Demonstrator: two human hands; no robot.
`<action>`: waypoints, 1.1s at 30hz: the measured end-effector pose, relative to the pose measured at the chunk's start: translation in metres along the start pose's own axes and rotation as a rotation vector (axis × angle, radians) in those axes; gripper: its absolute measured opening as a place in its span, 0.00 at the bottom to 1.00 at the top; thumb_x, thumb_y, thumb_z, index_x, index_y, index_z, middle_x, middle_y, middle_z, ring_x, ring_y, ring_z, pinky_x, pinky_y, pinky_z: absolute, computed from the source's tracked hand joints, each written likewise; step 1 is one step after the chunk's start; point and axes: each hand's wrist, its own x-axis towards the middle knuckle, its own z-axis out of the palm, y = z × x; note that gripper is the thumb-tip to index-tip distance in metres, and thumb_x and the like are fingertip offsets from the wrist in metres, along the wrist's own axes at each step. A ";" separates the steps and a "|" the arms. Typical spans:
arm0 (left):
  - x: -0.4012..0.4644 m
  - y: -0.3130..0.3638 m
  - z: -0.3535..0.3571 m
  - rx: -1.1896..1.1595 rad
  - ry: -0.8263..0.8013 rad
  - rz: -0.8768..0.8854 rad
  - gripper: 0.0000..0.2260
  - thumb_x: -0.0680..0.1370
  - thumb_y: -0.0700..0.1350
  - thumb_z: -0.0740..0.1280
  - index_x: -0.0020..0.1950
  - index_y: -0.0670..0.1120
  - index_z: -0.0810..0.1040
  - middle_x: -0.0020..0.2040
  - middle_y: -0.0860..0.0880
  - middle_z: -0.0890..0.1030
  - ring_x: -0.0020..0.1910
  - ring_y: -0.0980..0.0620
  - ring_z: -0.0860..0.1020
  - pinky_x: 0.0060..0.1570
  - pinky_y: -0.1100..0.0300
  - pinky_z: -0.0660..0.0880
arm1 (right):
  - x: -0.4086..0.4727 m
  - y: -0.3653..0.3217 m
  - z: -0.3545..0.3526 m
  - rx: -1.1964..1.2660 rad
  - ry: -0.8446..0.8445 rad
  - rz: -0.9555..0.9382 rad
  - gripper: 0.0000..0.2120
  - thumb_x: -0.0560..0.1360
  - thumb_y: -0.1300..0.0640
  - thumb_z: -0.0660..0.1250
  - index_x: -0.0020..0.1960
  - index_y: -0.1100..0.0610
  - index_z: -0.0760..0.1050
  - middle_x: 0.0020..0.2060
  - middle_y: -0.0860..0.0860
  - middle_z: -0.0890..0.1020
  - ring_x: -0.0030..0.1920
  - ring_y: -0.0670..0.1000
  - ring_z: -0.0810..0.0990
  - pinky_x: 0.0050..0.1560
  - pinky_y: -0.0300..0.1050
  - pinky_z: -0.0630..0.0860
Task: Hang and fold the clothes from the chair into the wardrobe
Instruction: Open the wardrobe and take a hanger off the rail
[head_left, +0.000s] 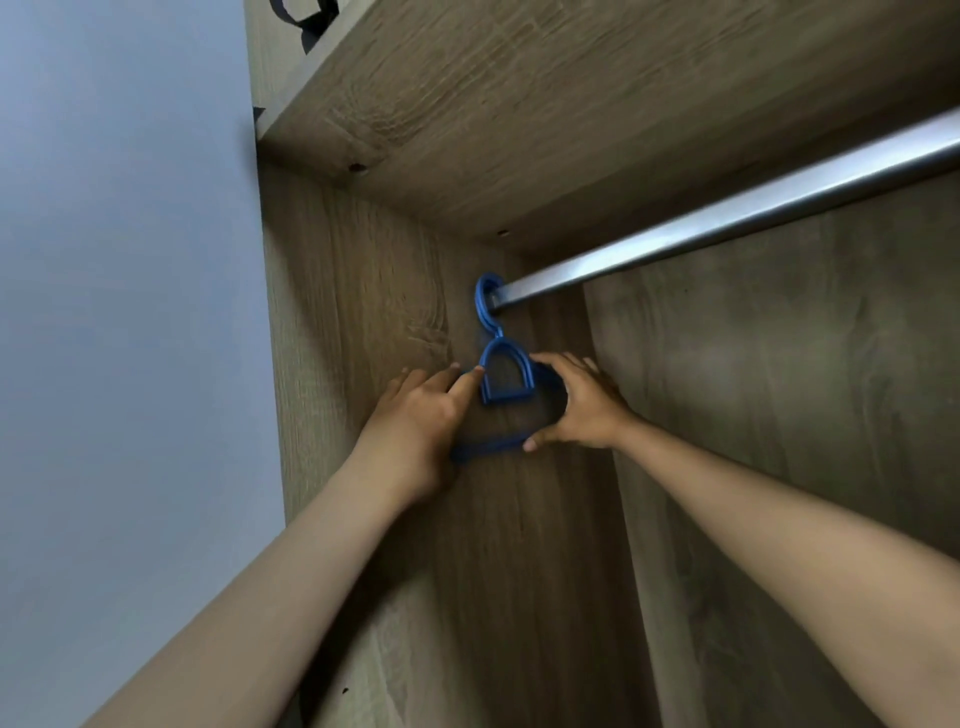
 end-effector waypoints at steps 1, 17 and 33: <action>-0.001 -0.001 -0.002 -0.018 0.016 -0.003 0.41 0.74 0.45 0.69 0.78 0.51 0.45 0.77 0.48 0.55 0.73 0.46 0.57 0.73 0.54 0.52 | 0.000 -0.001 -0.002 -0.008 0.008 0.000 0.53 0.50 0.42 0.83 0.71 0.48 0.64 0.65 0.47 0.71 0.65 0.52 0.68 0.65 0.51 0.68; -0.006 -0.005 -0.025 -0.122 0.144 0.007 0.38 0.70 0.43 0.71 0.76 0.45 0.56 0.70 0.47 0.66 0.66 0.45 0.64 0.65 0.56 0.66 | -0.001 -0.026 -0.037 -0.089 0.040 0.084 0.59 0.42 0.30 0.73 0.70 0.48 0.66 0.63 0.48 0.70 0.64 0.54 0.70 0.64 0.53 0.71; -0.040 -0.021 -0.059 -0.171 0.202 -0.117 0.34 0.69 0.45 0.74 0.72 0.41 0.66 0.59 0.43 0.70 0.60 0.44 0.68 0.55 0.55 0.74 | -0.012 -0.071 -0.062 0.012 0.022 0.070 0.54 0.49 0.36 0.78 0.72 0.41 0.61 0.68 0.47 0.65 0.69 0.53 0.64 0.66 0.59 0.69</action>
